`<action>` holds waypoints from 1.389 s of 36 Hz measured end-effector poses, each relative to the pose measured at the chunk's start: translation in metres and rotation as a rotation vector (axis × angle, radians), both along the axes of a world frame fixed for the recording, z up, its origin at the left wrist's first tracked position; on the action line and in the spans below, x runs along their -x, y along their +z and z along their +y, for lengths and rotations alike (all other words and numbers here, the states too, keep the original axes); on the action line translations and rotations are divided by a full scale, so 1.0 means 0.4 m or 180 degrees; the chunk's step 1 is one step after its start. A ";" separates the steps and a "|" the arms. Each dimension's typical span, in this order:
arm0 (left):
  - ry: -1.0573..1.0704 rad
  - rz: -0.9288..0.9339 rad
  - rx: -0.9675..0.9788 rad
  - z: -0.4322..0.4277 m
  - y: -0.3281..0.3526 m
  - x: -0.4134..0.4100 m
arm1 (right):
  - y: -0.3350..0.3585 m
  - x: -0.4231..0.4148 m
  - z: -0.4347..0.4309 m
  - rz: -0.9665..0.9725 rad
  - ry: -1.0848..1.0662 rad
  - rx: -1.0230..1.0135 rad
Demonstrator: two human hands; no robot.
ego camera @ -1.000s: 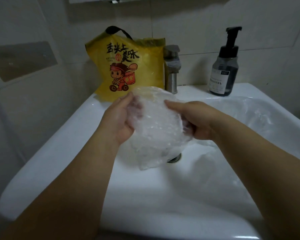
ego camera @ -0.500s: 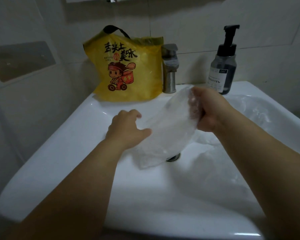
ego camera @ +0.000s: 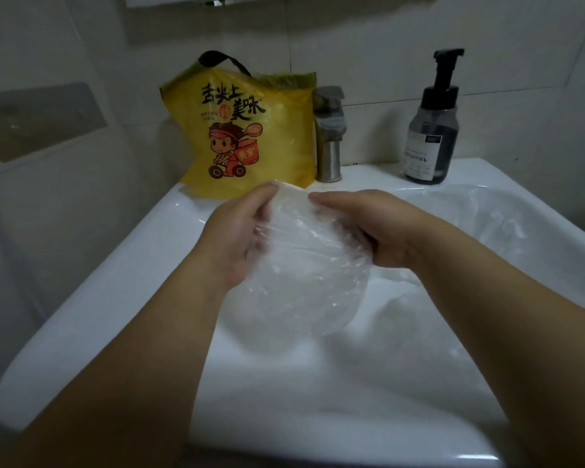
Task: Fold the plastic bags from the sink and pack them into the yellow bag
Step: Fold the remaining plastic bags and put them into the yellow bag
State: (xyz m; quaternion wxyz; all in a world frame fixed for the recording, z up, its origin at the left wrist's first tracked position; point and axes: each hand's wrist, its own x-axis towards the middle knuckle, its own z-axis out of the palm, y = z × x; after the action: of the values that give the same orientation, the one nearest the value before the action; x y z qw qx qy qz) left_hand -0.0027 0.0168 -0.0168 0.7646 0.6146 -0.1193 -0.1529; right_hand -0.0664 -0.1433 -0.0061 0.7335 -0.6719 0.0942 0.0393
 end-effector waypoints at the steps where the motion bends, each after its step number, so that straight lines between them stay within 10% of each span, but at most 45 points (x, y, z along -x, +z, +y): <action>1: -0.0028 0.0111 0.0049 0.005 0.002 0.001 | 0.000 0.001 0.002 0.0006 0.0025 0.0006; 19: 0.0029 0.0295 0.0206 0.018 0.015 0.004 | 0.012 0.003 -0.002 -0.0075 -0.0124 -0.0222; 29: -0.0166 0.0407 0.0696 0.018 0.025 0.001 | -0.018 0.010 0.022 -0.0149 0.0275 0.1310; 37: 0.0659 0.0308 0.1142 0.042 0.016 -0.033 | 0.004 0.019 0.013 -0.0182 0.0269 0.0262; 44: -0.0041 0.0750 0.1459 0.055 0.019 -0.013 | 0.023 0.018 0.006 -0.0534 -0.0137 -0.0770; 50: -0.0696 0.0763 0.0517 0.044 0.004 -0.006 | 0.029 0.012 -0.009 -0.0758 -0.0381 -0.1005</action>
State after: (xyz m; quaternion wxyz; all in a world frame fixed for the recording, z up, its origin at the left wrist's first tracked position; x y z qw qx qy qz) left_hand -0.0002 0.0344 -0.0154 0.7993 0.5116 -0.1054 -0.2971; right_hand -0.0711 -0.1467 0.0053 0.8368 -0.5417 0.0392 -0.0697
